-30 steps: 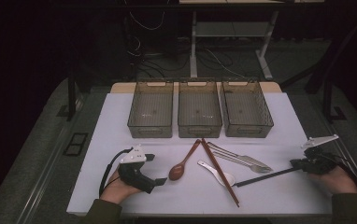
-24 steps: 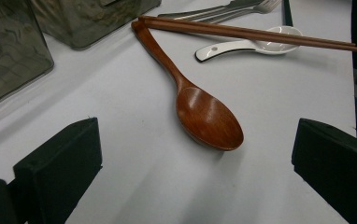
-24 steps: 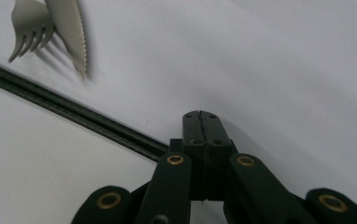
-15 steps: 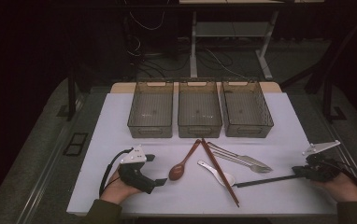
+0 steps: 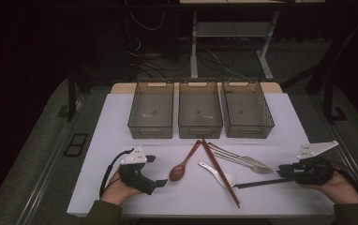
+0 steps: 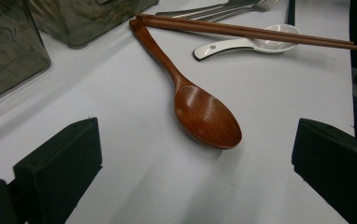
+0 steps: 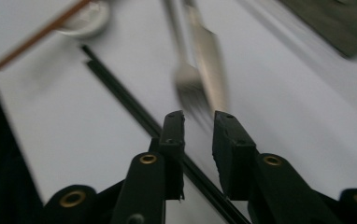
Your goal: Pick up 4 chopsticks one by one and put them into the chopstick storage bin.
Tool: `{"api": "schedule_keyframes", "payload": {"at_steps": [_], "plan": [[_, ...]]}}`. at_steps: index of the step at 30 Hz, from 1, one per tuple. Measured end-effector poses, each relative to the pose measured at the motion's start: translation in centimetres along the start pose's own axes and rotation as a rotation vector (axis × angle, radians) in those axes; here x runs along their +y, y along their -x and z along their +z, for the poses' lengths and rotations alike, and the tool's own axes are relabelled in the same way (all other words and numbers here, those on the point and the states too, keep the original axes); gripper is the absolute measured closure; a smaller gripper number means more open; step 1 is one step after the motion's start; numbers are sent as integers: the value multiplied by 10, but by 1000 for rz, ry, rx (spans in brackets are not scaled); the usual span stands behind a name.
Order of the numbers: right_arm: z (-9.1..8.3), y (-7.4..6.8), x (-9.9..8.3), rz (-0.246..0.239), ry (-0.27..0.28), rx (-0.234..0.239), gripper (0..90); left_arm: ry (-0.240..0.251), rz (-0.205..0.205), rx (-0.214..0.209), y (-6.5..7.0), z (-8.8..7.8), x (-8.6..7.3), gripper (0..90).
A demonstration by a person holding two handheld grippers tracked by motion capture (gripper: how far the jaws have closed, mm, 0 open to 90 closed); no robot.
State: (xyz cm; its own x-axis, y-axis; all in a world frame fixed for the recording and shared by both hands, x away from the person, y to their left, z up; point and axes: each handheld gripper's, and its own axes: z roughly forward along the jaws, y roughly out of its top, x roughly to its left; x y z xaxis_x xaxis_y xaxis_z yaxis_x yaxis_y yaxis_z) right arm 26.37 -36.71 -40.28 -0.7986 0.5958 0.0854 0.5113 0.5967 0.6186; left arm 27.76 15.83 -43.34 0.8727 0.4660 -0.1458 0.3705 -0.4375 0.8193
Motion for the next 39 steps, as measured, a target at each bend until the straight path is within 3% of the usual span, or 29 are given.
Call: {"api": "schedule_keyframes", "payload": {"at_steps": [2, 7, 10, 15, 16, 17, 20, 31, 33, 35, 39], "plan": [[13, -12, 10, -65, 3, 51, 696, 4, -4, 1, 0, 0, 0, 7], [32, -21, 19, -130, 3, 103, 684, 5, -4, 1, 0, 0, 0, 6], [42, -22, 21, -148, 8, 146, 684, 2, -4, -1, 0, 1, 0, 6], [56, -25, 18, -177, -33, 171, 685, 0, 0, -4, 1, 1, 0, 6], [57, -25, 18, -207, -46, 167, 686, 0, 0, -4, 1, 1, 0, 6], [58, -27, 18, -198, -47, 167, 689, -1, 0, -3, 1, 1, 0, 6], [60, -27, 18, -241, -47, 153, 699, -1, 1, -3, 1, 1, 0, 6], [62, -32, 16, -260, -65, 135, 723, -3, 1, -3, 1, 1, 0, 6], [62, -31, 16, -283, -68, 126, 731, -2, 1, -3, 1, 0, 0, 6], [61, -33, 16, -266, -68, 137, 738, -3, 2, -2, 1, 1, 0, 6], [60, -33, 15, -301, -76, 131, 753, -3, 2, -3, 1, 1, 0, 6]]}}
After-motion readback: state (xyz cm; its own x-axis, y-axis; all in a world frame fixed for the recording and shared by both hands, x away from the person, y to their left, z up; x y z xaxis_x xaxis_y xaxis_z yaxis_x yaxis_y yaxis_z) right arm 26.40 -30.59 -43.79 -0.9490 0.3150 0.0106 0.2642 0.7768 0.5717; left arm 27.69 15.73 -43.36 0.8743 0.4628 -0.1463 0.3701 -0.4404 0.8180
